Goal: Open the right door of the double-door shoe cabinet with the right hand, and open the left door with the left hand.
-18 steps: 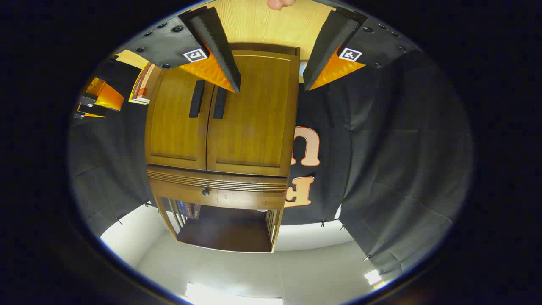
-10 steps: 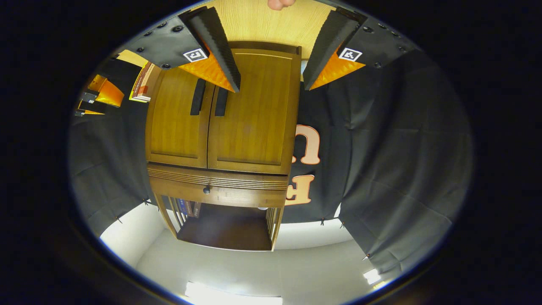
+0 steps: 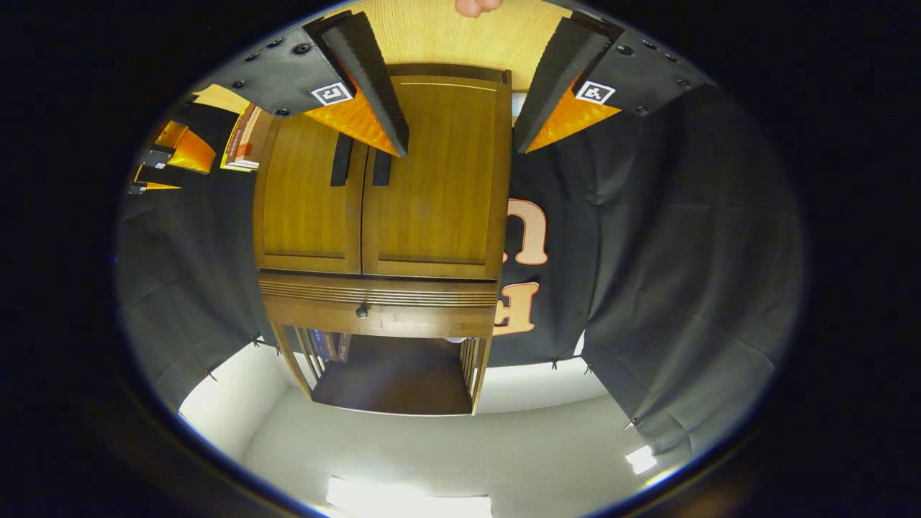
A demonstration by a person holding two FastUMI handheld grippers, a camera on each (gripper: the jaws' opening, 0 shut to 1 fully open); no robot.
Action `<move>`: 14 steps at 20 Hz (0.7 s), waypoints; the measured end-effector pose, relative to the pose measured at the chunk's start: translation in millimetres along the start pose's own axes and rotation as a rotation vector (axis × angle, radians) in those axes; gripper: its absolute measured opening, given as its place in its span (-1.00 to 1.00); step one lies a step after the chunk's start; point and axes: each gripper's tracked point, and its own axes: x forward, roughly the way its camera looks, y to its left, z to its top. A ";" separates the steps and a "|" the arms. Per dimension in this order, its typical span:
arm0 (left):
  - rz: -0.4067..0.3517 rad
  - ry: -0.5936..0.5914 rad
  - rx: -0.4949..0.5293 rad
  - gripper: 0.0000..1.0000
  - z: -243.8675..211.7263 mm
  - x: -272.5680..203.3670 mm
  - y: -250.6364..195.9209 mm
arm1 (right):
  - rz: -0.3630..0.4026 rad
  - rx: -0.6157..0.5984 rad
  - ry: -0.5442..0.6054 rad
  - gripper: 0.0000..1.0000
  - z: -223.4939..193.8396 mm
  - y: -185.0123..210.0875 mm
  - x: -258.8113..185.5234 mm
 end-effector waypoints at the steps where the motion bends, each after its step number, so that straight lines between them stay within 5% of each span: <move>1: -0.001 0.002 0.002 0.86 -0.3 0.0 -0.3 | 0.001 0.000 0.002 1.00 -0.4 0.9 -0.4; 14: 0.021 0.005 0.006 0.93 1.2 -5.6 10.0 | 0.080 0.026 -0.023 0.87 6.1 30.9 28.9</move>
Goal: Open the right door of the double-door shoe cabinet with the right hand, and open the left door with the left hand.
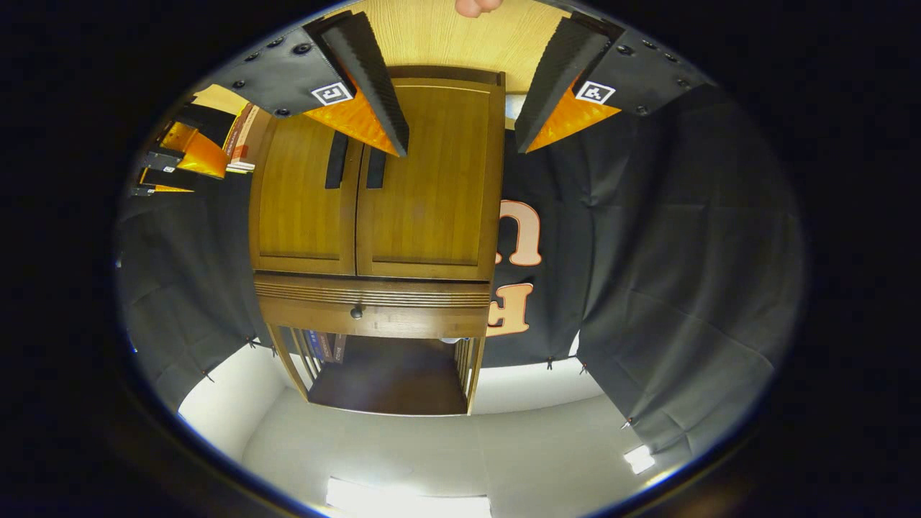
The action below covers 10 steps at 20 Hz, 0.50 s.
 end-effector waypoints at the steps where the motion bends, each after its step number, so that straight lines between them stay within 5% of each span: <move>1: 0.002 0.001 -0.001 1.00 0.3 0.4 1.6 | 0.000 -0.003 0.003 0.87 -2.5 -0.8 9.8; 2: 0.003 0.001 -0.003 0.86 1.0 0.4 1.6 | 0.007 -0.007 0.005 0.87 -4.3 1.4 21.9; 10: -0.010 0.013 -0.006 0.86 2.3 -3.6 0.5 | 0.098 0.006 0.044 0.88 -34.5 40.5 142.2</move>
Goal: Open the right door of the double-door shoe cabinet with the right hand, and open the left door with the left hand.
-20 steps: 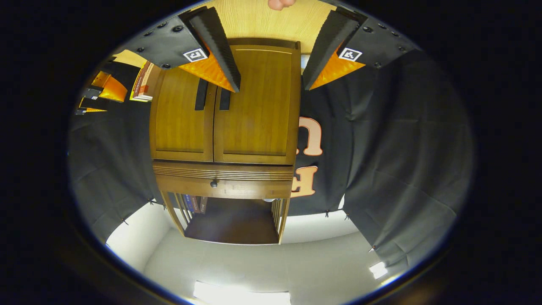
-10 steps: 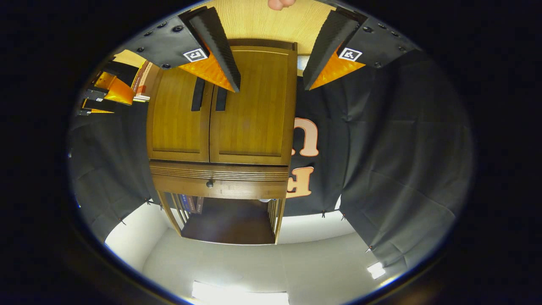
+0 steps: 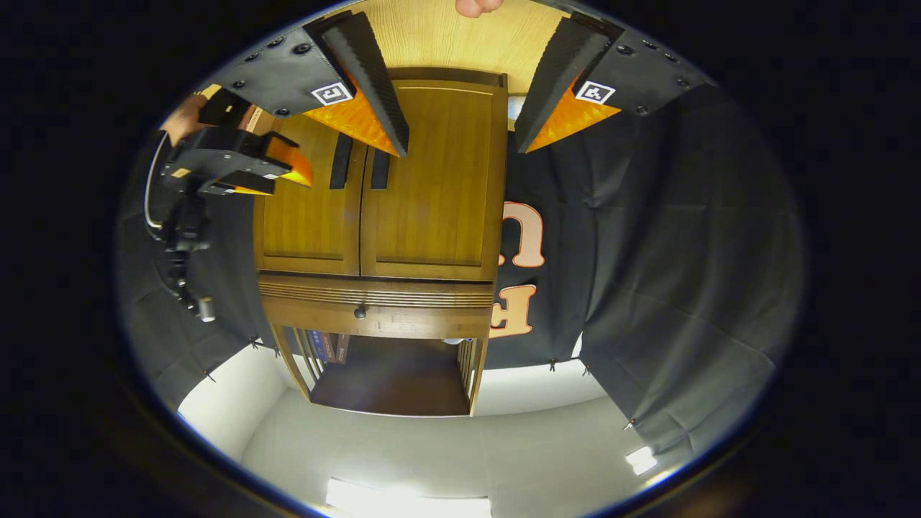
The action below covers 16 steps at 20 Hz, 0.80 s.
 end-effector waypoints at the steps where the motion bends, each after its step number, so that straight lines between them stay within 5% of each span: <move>1: 0.007 0.002 -0.003 0.93 -1.1 -1.4 3.1 | 0.015 0.016 0.022 0.88 -8.3 5.5 16.5; 7: 0.069 -0.004 -0.006 0.88 -1.1 -1.6 26.7 | -0.039 0.032 0.137 0.88 -61.1 -1.8 81.2; 8: 0.076 0.003 -0.007 0.84 -2.0 -2.7 30.0 | -0.061 0.033 0.146 1.00 -64.6 -5.1 87.9; 9: 0.079 0.013 -0.006 0.84 -5.0 -1.9 34.5 | -0.079 0.035 0.155 0.87 -69.3 -8.2 94.2; 10: 0.086 0.018 -0.003 0.84 -6.1 -1.3 38.0 | -0.087 0.039 0.168 1.00 -73.4 -10.5 99.9; 16: 0.107 0.024 0.004 0.86 -6.9 -5.5 47.9 | -0.115 0.006 0.174 0.51 -79.5 -13.7 108.5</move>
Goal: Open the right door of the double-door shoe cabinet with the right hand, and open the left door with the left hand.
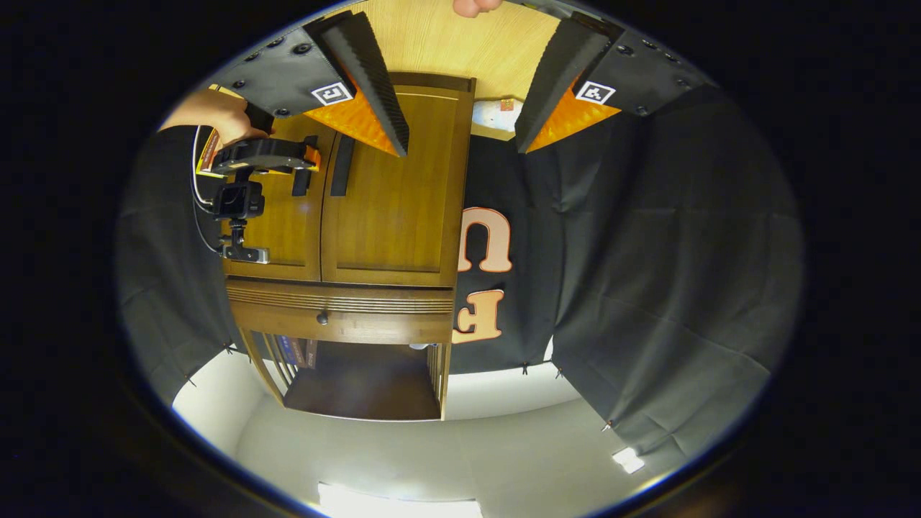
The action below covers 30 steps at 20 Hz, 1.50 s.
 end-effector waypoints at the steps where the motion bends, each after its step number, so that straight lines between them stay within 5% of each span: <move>1: -0.002 0.001 0.001 0.84 0.4 0.1 -0.8 | 0.003 -0.002 0.000 0.50 -0.6 2.0 0.6; 2: -0.006 0.001 0.004 0.86 0.8 0.5 -1.5 | 0.005 0.004 0.003 0.49 -2.1 4.8 0.8; 7: -0.026 -0.006 0.009 0.86 4.2 -1.7 -9.5 | 0.027 0.018 -0.001 -0.46 -7.9 15.4 2.2; 17: -0.070 -0.005 0.009 0.84 10.7 -22.1 -22.9 | 0.095 0.025 0.041 -0.51 -11.3 16.3 -36.4; 20: -0.083 -0.004 0.007 1.00 9.8 -27.6 -29.6 | 0.110 0.002 0.039 -0.51 -12.1 9.9 -69.9; 21: -0.090 -0.003 0.006 0.86 9.9 -29.6 -33.0 | 0.100 0.001 0.040 -0.43 -11.3 5.3 -81.1; 30: -0.165 0.007 0.025 0.93 3.2 -24.2 -75.2 | 0.042 0.033 0.056 -0.52 -15.8 -55.3 -182.0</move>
